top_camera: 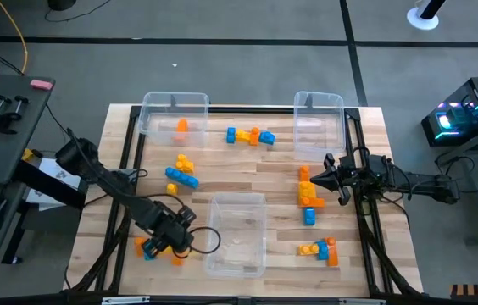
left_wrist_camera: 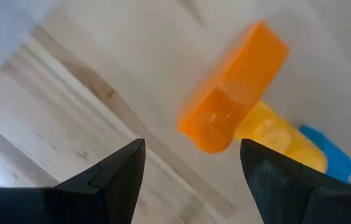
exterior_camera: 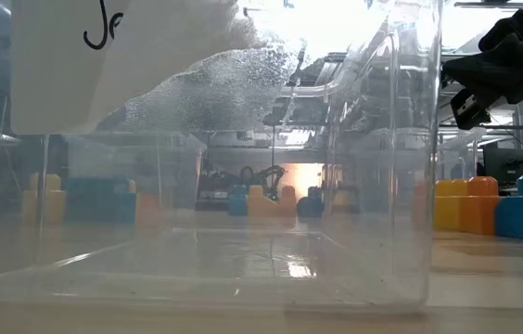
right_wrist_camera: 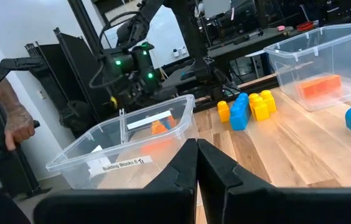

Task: Sort blocks
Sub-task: Put the orange game piece into the top left transparent bin

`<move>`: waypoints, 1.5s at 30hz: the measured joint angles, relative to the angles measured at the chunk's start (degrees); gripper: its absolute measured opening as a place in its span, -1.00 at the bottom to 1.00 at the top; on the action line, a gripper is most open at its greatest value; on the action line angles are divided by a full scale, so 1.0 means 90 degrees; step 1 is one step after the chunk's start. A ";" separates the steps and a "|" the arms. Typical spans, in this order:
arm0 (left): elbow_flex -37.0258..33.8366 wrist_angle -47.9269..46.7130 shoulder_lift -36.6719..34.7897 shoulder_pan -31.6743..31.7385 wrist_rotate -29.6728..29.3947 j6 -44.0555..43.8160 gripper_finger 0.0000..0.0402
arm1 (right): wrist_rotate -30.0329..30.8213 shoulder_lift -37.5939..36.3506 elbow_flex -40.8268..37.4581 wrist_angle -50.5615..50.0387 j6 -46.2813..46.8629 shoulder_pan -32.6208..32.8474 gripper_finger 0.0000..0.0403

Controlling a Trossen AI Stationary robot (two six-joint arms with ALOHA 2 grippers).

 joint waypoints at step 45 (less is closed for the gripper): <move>-0.0077 0.0417 0.0511 -0.0350 -0.0015 -0.4778 0.23 | 0.0001 -0.0002 0.0000 0.0002 0.0000 0.0000 -1.00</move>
